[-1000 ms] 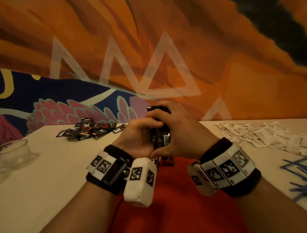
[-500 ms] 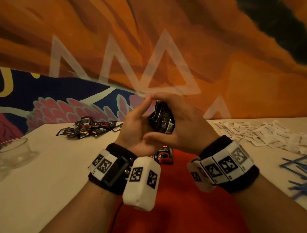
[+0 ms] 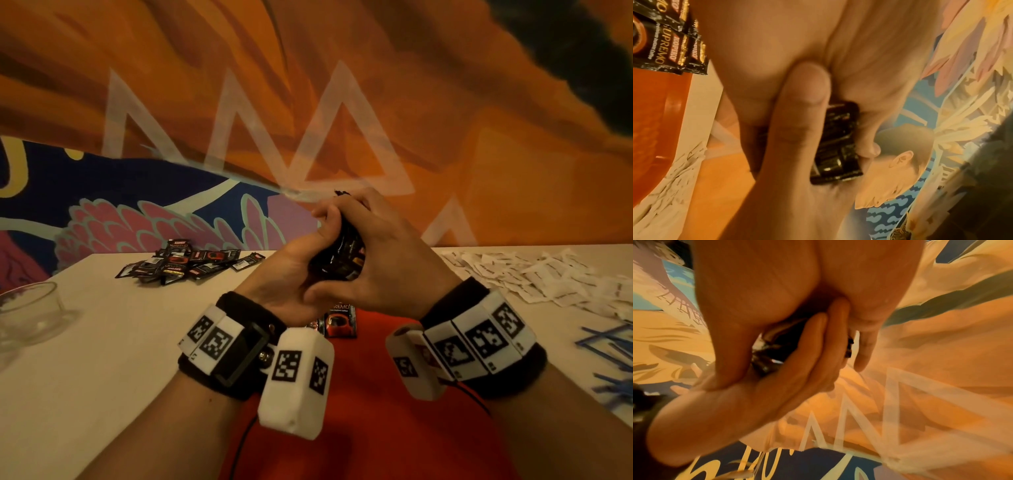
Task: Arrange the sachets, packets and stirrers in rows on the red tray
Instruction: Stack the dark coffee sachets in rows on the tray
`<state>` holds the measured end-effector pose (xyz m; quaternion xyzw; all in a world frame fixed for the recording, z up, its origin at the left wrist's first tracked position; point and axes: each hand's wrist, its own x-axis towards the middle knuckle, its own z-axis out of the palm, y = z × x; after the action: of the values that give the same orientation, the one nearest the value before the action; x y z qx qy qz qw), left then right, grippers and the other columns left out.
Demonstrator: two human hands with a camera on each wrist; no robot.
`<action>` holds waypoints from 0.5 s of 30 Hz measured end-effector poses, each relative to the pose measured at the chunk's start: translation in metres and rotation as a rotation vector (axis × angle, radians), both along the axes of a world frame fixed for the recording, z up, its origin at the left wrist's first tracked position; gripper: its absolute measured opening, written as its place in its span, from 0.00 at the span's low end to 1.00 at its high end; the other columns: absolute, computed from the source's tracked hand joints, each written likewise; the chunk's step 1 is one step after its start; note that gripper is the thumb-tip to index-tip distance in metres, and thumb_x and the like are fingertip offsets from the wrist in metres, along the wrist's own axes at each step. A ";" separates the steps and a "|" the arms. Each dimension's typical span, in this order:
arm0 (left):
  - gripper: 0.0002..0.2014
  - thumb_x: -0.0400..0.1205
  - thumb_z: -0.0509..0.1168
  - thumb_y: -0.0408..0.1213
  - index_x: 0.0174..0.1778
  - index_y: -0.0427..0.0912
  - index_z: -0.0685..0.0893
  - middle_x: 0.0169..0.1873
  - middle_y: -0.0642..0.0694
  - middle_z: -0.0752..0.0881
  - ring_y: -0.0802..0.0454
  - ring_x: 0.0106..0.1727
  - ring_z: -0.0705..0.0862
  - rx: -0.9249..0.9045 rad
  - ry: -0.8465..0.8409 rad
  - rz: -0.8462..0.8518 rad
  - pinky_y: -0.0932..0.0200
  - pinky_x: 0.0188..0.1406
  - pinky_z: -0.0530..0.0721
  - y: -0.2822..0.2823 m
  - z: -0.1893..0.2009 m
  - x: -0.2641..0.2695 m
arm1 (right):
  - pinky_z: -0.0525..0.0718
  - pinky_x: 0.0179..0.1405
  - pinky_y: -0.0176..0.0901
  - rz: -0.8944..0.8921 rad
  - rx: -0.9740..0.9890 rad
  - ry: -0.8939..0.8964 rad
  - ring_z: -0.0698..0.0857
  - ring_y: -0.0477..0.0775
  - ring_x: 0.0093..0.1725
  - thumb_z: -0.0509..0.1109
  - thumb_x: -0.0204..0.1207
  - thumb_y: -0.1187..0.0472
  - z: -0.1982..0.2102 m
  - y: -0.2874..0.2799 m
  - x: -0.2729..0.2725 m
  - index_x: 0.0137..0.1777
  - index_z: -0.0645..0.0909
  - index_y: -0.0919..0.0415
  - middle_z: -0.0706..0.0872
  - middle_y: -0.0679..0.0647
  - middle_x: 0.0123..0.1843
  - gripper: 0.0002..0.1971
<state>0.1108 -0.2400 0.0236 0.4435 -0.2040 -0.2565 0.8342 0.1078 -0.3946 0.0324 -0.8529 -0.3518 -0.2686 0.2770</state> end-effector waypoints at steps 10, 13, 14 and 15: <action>0.28 0.88 0.54 0.53 0.80 0.39 0.71 0.64 0.38 0.82 0.43 0.63 0.86 -0.068 -0.057 0.013 0.52 0.55 0.88 -0.002 0.002 -0.003 | 0.82 0.63 0.43 0.109 0.031 0.055 0.81 0.46 0.64 0.89 0.54 0.45 0.009 -0.003 -0.004 0.81 0.62 0.49 0.79 0.48 0.68 0.56; 0.30 0.88 0.52 0.55 0.81 0.39 0.70 0.62 0.38 0.83 0.44 0.60 0.87 -0.042 -0.071 -0.005 0.52 0.53 0.89 0.000 0.001 -0.001 | 0.85 0.56 0.35 0.137 0.082 0.107 0.85 0.40 0.56 0.91 0.52 0.46 0.008 -0.003 -0.005 0.79 0.58 0.48 0.83 0.45 0.61 0.58; 0.30 0.86 0.53 0.57 0.77 0.39 0.74 0.60 0.39 0.84 0.44 0.59 0.87 -0.027 -0.068 -0.028 0.54 0.52 0.89 0.001 0.002 -0.002 | 0.86 0.52 0.36 0.139 0.096 0.106 0.86 0.41 0.53 0.91 0.51 0.47 0.006 -0.002 -0.004 0.75 0.59 0.48 0.83 0.45 0.57 0.56; 0.29 0.85 0.54 0.58 0.73 0.41 0.77 0.58 0.40 0.85 0.45 0.57 0.88 -0.021 -0.060 -0.040 0.55 0.51 0.89 0.001 0.003 -0.003 | 0.87 0.49 0.37 0.138 0.104 0.098 0.86 0.41 0.51 0.91 0.51 0.48 0.005 -0.001 -0.003 0.71 0.59 0.48 0.83 0.45 0.56 0.53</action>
<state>0.1082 -0.2387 0.0265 0.4381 -0.2402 -0.2576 0.8271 0.1049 -0.3961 0.0369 -0.8232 -0.3811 -0.2248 0.3557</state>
